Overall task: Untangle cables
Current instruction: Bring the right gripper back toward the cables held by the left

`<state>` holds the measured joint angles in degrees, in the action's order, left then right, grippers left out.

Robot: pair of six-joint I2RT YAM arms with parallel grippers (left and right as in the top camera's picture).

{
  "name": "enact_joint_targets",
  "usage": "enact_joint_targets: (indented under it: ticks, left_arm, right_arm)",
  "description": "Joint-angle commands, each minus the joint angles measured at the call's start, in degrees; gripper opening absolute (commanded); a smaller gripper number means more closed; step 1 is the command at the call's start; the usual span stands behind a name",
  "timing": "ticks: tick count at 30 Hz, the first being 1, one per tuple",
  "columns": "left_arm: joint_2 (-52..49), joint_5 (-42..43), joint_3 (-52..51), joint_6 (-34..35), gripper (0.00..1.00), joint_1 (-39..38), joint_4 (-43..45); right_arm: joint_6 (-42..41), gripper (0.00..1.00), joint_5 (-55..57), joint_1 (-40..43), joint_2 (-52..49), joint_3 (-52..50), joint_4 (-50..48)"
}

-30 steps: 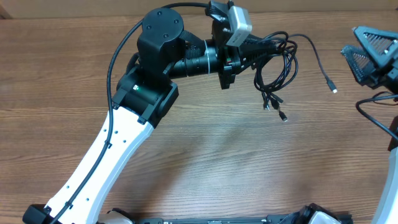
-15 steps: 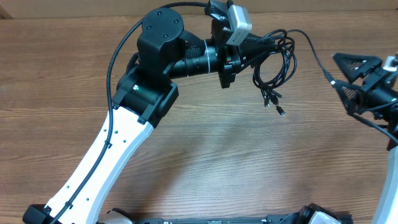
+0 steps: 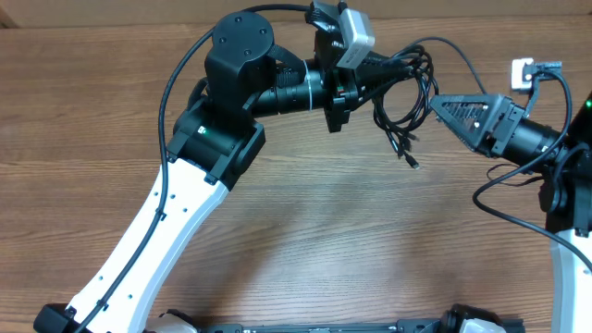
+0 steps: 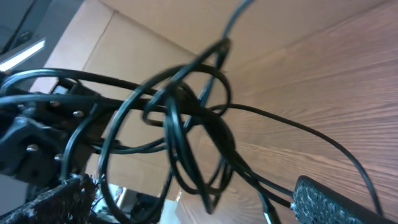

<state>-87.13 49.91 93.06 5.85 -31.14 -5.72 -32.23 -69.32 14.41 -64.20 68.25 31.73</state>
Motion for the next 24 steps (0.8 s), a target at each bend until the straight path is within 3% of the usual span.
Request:
enact_joint_targets:
  ticks: [1,8,18,24]
  left_arm:
    - [0.24,1.09,0.85,-0.72,0.04,0.0,0.15]
    - [0.24,1.11,0.85,-0.74,0.04,0.0,-0.87]
    - [0.24,1.09,0.85,-1.2,0.04,0.0,-2.14]
    - [0.24,0.94,0.85,-2.05,0.04,0.0,-2.62]
  right_arm:
    - [-3.96,1.0,-2.01,-0.31,0.61,0.46,-1.46]
    - [-12.48,1.0,-4.55,-0.31,0.61,0.46,-5.92]
    - [-17.51,0.68,-7.26,-0.31,0.61,0.46,-5.9]
    - [-17.25,0.57,-7.91,-0.31,0.61,0.46,-5.9]
